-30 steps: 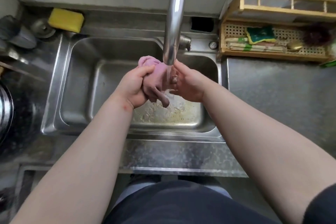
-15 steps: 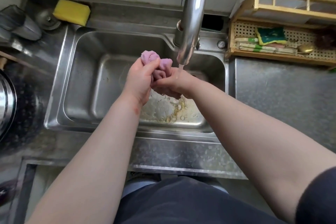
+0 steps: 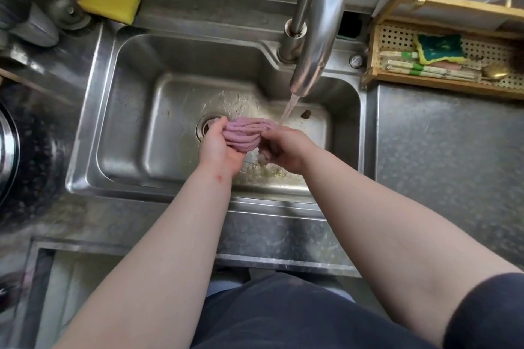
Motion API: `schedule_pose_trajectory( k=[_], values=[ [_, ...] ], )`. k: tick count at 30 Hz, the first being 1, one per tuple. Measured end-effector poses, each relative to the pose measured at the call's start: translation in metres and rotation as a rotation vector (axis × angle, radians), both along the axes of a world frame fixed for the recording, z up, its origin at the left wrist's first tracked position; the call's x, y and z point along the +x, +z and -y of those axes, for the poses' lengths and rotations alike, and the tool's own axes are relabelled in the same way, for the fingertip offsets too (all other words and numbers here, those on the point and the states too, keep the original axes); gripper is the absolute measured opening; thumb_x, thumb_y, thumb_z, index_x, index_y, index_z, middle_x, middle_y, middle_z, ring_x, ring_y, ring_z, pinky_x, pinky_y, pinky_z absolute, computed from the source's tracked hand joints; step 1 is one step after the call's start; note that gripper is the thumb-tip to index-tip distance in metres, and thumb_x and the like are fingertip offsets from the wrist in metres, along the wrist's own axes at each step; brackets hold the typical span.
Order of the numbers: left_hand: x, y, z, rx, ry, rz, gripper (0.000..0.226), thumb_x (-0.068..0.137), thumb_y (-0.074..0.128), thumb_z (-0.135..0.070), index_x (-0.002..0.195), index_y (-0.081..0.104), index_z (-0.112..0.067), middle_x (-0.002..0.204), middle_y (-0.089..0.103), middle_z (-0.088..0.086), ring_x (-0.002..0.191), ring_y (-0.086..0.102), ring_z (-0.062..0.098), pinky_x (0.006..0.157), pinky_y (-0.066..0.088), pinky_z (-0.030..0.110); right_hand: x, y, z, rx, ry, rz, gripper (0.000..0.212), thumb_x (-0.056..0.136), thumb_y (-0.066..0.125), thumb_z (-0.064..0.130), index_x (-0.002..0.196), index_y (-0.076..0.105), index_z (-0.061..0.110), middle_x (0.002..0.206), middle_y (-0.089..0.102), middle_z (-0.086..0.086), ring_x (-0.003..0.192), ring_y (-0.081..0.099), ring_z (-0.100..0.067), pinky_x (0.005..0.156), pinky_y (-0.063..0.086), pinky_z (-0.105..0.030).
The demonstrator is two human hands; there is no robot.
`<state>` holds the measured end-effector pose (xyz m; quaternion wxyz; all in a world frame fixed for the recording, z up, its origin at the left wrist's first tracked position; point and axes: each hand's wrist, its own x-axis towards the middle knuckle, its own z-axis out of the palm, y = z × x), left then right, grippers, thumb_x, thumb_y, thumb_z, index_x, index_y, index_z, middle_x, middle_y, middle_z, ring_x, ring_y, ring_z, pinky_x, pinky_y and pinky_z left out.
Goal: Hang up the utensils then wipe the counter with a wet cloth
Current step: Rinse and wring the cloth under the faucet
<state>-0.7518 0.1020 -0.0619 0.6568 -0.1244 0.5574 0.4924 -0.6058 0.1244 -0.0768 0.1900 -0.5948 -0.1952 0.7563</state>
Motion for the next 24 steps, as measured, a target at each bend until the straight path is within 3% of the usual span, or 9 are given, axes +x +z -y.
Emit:
schedule_pose_trajectory(
  k=[2, 5, 6, 8, 10, 13, 15, 19, 24],
  values=[
    [-0.001, -0.001, 0.008, 0.004, -0.057, -0.046, 0.027, 0.099, 0.054, -0.024, 0.107, 0.064, -0.001, 0.107, 0.07, 0.024, 0.102, 0.069, 0.036, 0.096, 0.053, 0.047, -0.001, 0.0, 0.003, -0.119, -0.086, -0.055, 0.035, 0.099, 0.056, 0.017, 0.127, 0.059, -0.003, 0.076, 0.065, -0.016, 0.059, 0.063, -0.027, 0.064, 0.057, -0.039],
    [0.001, -0.011, 0.018, 0.093, -0.315, -0.298, 0.005, 0.082, 0.066, -0.01, 0.079, 0.064, -0.013, 0.081, 0.069, 0.015, 0.078, 0.068, 0.028, 0.076, 0.054, 0.039, -0.003, 0.001, 0.001, -0.193, -0.167, -0.107, 0.044, 0.1, 0.047, 0.037, 0.123, 0.065, 0.004, 0.109, 0.073, -0.018, 0.092, 0.071, -0.033, 0.079, 0.061, -0.045],
    [0.003, -0.012, 0.021, 0.123, -0.442, -0.4, 0.006, 0.08, 0.066, -0.007, 0.078, 0.064, -0.013, 0.078, 0.068, 0.014, 0.074, 0.067, 0.025, 0.072, 0.054, 0.037, -0.006, 0.005, 0.0, -0.196, -0.164, -0.102, 0.047, 0.1, 0.044, 0.045, 0.111, 0.068, 0.005, 0.107, 0.073, -0.016, 0.09, 0.072, -0.03, 0.079, 0.061, -0.045],
    [0.01, -0.008, 0.019, 0.143, -0.57, -0.518, 0.008, 0.085, 0.061, -0.007, 0.089, 0.067, -0.004, 0.082, 0.07, 0.015, 0.074, 0.069, 0.022, 0.067, 0.056, 0.032, -0.019, 0.01, 0.0, -0.169, -0.143, -0.038, 0.055, 0.1, 0.042, 0.056, 0.076, 0.06, 0.009, 0.075, 0.07, -0.009, 0.065, 0.069, -0.023, 0.068, 0.06, -0.038],
    [0.018, -0.003, 0.01, 0.08, -0.557, -0.46, 0.017, 0.092, 0.057, -0.017, 0.087, 0.067, -0.004, 0.072, 0.068, 0.014, 0.062, 0.066, 0.022, 0.053, 0.053, 0.027, -0.034, 0.012, -0.001, -0.062, -0.109, 0.144, 0.052, 0.092, 0.053, 0.058, 0.064, 0.054, 0.015, 0.066, 0.063, -0.007, 0.062, 0.066, -0.023, 0.071, 0.059, -0.039],
    [0.03, 0.005, -0.006, -0.052, -0.48, -0.217, 0.041, 0.098, 0.054, -0.038, 0.062, 0.051, -0.018, 0.04, 0.038, -0.002, 0.03, 0.033, 0.012, 0.038, 0.024, 0.014, -0.045, 0.002, -0.004, 0.176, -0.047, 0.466, 0.044, 0.081, 0.053, 0.059, 0.078, 0.067, 0.018, 0.087, 0.073, -0.013, 0.087, 0.071, -0.034, 0.086, 0.058, -0.05],
    [0.038, 0.005, -0.012, -0.1, -0.438, -0.137, 0.044, 0.097, 0.055, -0.047, 0.061, 0.055, -0.02, 0.038, 0.033, -0.008, 0.03, 0.025, 0.007, 0.037, 0.017, 0.013, -0.042, 0.01, -0.006, 0.245, 0.019, 0.58, 0.045, 0.094, 0.05, 0.054, 0.085, 0.07, 0.014, 0.084, 0.072, -0.008, 0.08, 0.067, -0.028, 0.081, 0.053, -0.038],
    [0.051, 0.005, -0.016, -0.158, -0.449, -0.108, 0.043, 0.095, 0.059, -0.05, 0.067, 0.062, -0.018, 0.036, 0.044, -0.007, 0.025, 0.036, 0.008, 0.035, 0.028, 0.01, -0.026, 0.006, -0.012, 0.335, 0.186, 0.722, 0.049, 0.106, 0.036, 0.043, 0.105, 0.071, 0.009, 0.09, 0.063, -0.007, 0.083, 0.054, -0.026, 0.074, 0.036, -0.03],
    [0.063, -0.005, -0.018, -0.232, -0.44, -0.123, 0.039, 0.1, 0.049, -0.047, 0.075, 0.058, -0.019, 0.05, 0.055, -0.001, 0.031, 0.049, 0.013, 0.04, 0.041, 0.016, -0.016, 0.005, -0.018, 0.327, 0.277, 0.765, 0.039, 0.108, 0.036, 0.033, 0.09, 0.062, 0.01, 0.084, 0.059, -0.007, 0.084, 0.055, -0.028, 0.07, 0.037, -0.03]
  ],
)
